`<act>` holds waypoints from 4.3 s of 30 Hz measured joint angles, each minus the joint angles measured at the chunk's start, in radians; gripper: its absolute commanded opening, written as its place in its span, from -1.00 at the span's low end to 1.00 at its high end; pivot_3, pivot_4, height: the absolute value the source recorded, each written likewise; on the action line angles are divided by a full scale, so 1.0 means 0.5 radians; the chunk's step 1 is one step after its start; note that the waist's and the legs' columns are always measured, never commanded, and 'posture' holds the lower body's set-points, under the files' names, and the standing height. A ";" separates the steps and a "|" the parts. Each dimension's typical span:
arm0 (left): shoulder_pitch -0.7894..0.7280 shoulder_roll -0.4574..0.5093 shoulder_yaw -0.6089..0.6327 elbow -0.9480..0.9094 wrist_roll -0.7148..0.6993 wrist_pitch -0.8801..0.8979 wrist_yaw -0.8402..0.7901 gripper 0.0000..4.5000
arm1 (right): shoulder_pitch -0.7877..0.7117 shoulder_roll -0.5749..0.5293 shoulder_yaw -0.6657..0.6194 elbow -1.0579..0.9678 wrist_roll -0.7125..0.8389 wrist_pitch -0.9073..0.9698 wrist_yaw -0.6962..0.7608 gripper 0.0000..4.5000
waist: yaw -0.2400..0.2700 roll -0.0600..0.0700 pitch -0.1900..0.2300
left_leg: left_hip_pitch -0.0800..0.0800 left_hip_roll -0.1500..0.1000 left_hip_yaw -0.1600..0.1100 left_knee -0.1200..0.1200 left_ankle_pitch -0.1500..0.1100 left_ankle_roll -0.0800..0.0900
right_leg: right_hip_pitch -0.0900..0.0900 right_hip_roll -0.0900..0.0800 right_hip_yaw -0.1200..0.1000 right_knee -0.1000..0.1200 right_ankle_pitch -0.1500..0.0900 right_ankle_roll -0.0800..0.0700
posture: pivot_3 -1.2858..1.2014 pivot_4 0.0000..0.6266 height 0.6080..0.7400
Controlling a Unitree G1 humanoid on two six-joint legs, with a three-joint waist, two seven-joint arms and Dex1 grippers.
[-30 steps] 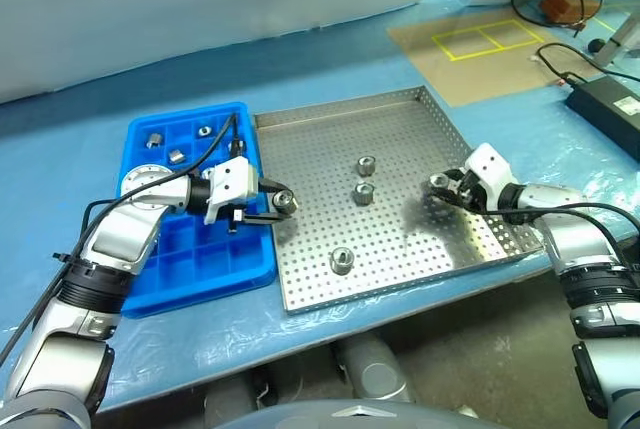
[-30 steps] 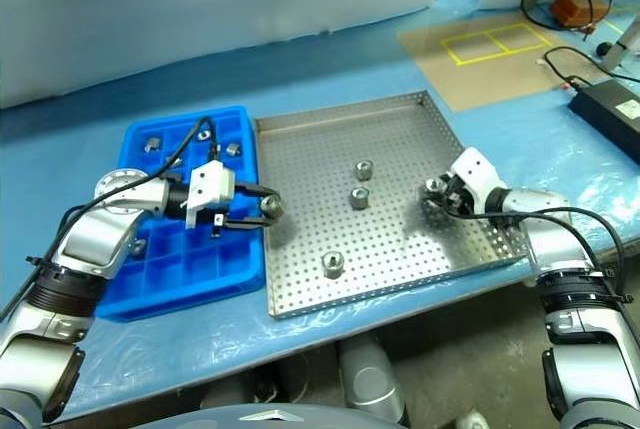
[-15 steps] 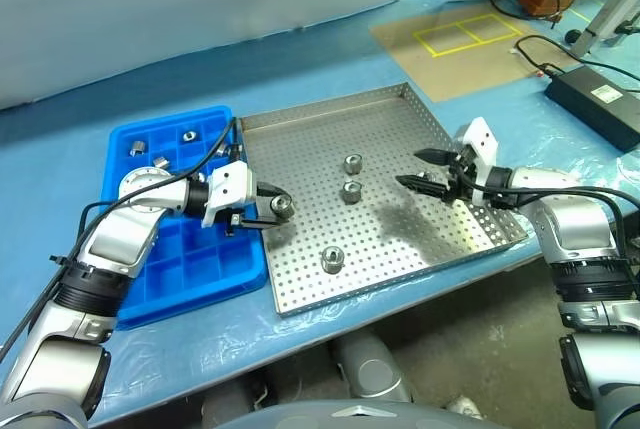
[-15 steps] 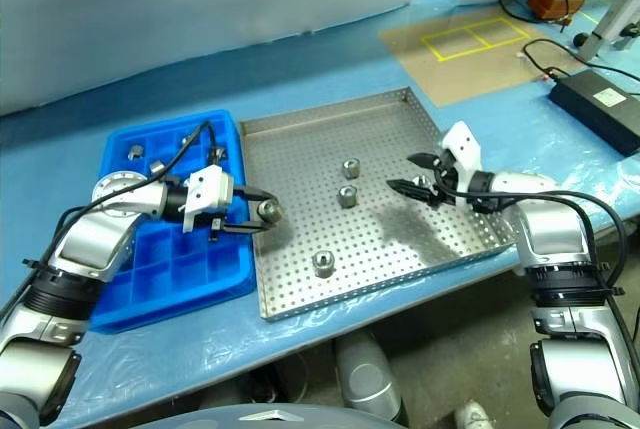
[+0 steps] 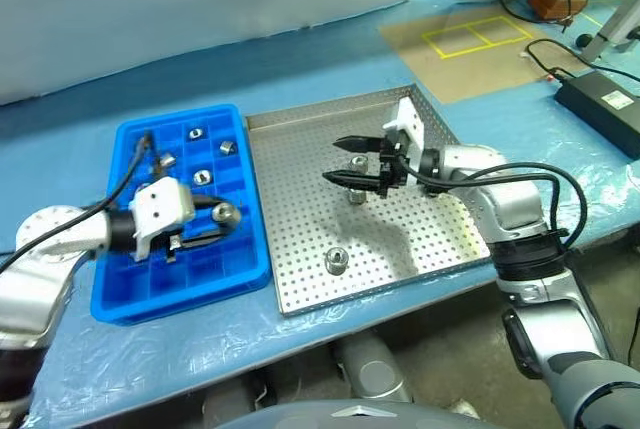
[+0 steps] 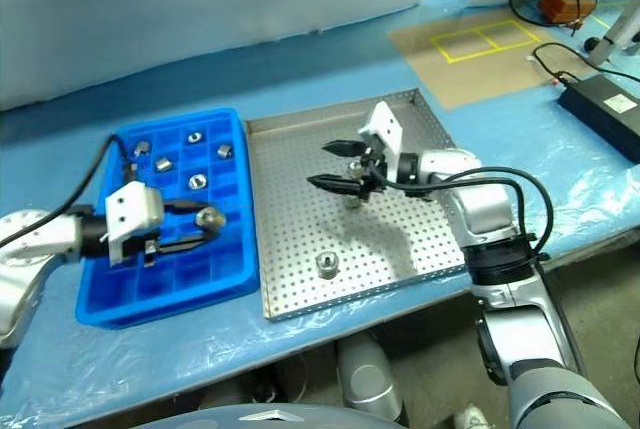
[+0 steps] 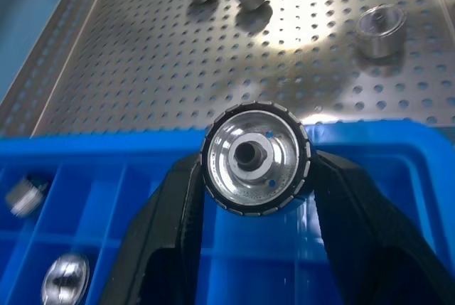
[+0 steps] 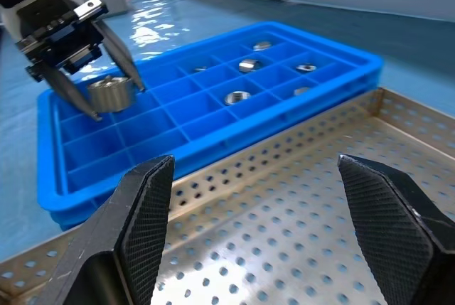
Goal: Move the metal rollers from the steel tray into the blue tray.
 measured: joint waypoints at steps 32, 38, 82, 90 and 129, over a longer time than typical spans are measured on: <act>-0.458 -0.414 -0.204 0.658 0.332 -0.053 0.752 -0.15 | -0.193 0.099 0.127 0.285 -0.074 -0.131 0.210 0.69 | 0.511 -0.005 -0.002 | 0.004 0.002 0.009 -0.003 0.005 -0.009 | -0.011 0.000 0.017 0.014 0.003 -0.005 | -0.32 -0.52 1.00; -0.508 -0.426 -0.297 0.753 0.324 -0.091 0.656 -0.15 | -0.150 0.069 0.127 0.204 -0.073 -0.101 0.177 0.69 | 0.511 -0.005 -0.002 | 0.004 0.003 0.009 -0.003 0.005 -0.009 | -0.012 0.001 0.017 0.014 0.003 -0.005 | -0.34 -0.52 1.00; -1.476 -0.439 -1.285 0.845 0.018 0.179 -0.660 0.60 | 0.462 -0.749 -0.257 -0.351 0.049 0.104 0.191 0.69 | 0.331 -0.004 -0.006 | 0.009 -0.002 0.040 -0.009 -0.004 0.008 | -0.012 0.003 0.044 -0.005 0.004 -0.005 | -0.67 -0.52 1.00; -1.651 -0.792 -1.442 1.422 0.258 -0.247 -0.831 0.60 | 0.894 -0.766 -0.362 -0.823 0.060 0.179 -0.086 0.69 | 0.080 -0.006 -0.007 | 0.005 -0.005 0.040 -0.008 -0.008 0.014 | -0.010 0.002 0.043 -0.015 -0.004 0.014 | -0.75 -0.52 1.00; -1.562 -1.017 -1.429 1.726 0.763 -0.777 -0.398 -0.21 | 0.861 -0.794 -0.391 -0.912 0.156 0.295 -0.275 0.69 | -0.283 0.001 -0.012 | 0.005 -0.022 0.026 -0.008 -0.026 0.037 | 0.031 -0.023 0.003 -0.067 -0.002 0.036 | -0.68 -0.52 1.00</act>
